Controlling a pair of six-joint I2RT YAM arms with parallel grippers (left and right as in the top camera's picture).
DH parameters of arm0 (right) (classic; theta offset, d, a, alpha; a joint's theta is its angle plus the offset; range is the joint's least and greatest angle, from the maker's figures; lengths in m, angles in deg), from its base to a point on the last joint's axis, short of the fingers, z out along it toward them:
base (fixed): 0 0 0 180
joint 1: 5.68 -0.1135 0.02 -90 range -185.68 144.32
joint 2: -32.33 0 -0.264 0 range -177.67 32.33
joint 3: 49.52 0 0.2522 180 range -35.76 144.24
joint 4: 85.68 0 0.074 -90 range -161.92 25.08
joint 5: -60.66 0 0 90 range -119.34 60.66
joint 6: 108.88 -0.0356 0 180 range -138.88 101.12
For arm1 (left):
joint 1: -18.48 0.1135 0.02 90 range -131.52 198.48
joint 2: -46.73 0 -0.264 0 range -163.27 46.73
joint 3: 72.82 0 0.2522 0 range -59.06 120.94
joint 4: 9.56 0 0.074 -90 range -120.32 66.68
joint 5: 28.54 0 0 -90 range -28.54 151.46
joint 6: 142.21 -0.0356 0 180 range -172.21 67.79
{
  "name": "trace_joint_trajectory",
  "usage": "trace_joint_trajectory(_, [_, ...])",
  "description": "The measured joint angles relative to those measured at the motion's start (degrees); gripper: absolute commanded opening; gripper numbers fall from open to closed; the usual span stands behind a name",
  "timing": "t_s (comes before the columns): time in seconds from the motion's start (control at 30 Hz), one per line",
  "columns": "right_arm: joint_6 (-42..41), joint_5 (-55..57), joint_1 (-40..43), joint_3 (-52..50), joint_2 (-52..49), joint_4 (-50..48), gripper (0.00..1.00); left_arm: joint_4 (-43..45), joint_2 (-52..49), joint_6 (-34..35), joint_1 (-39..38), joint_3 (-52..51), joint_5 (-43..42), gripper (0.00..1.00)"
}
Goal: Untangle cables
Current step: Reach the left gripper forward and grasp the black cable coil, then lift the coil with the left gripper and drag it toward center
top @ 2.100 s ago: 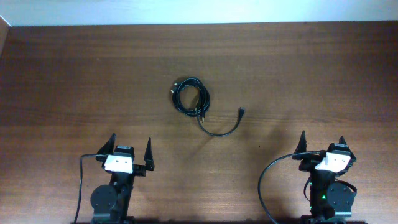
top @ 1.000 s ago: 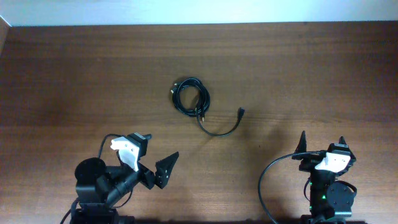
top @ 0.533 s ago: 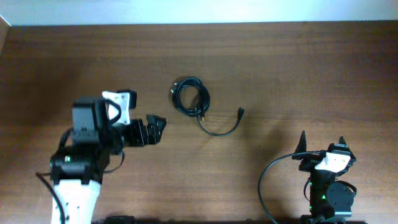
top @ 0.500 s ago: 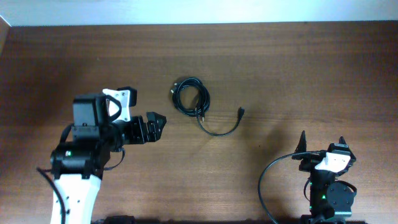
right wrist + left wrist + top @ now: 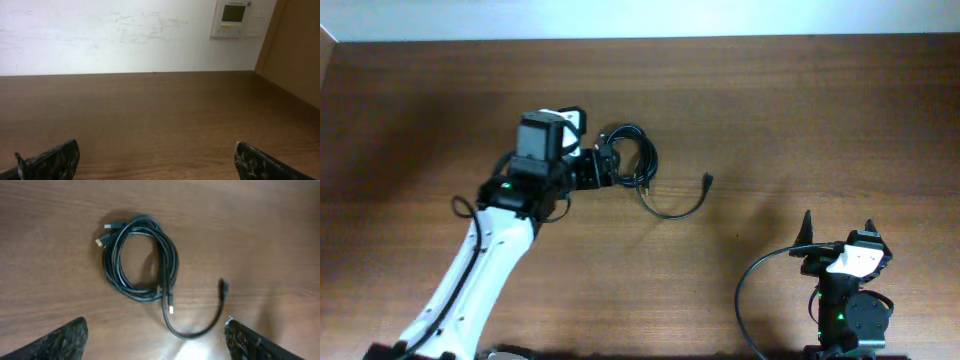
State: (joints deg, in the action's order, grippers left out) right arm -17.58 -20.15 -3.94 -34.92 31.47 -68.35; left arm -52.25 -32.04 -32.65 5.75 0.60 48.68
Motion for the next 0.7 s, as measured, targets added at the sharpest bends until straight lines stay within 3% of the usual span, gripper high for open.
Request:
trace_joint_trajectory(0.13, [0.02,0.0,0.0,0.0,0.02,-0.02,0.98,11.39,-11.06,3.89,-2.43,0.09,7.19,0.84])
trace_joint_trajectory(0.17, [0.0,0.0,0.0,0.0,0.02,-0.02,0.99,13.92,-14.21,4.24,-2.43,0.09,7.45,0.75])
trace_joint_trajectory(0.3, [0.02,0.0,0.0,0.0,0.0,0.0,0.98,21.33,-24.28,4.96,-2.45,0.13,8.35,0.57])
trace_joint_trajectory(0.4, [0.04,0.0,0.0,0.0,0.0,0.0,0.98,23.65,-27.85,5.29,-2.54,0.13,8.41,0.55])
trace_joint_trajectory(0.47, [0.04,0.02,0.0,0.0,0.02,0.0,0.98,24.33,-31.17,5.33,-2.54,0.13,8.76,0.4])
trace_joint_trajectory(0.5, [0.0,0.0,0.0,0.0,0.02,0.0,0.98,25.07,-31.85,5.31,-2.54,0.22,8.9,0.08])
trace_joint_trajectory(0.53, [0.0,0.0,0.0,0.0,0.02,0.0,0.98,25.4,-32.33,5.22,-2.54,0.46,9.01,0.0])
trace_joint_trajectory(0.7, [0.0,0.0,0.0,0.0,0.0,0.0,0.98,19.71,-32.83,3.87,-2.49,2.36,8.48,0.0])
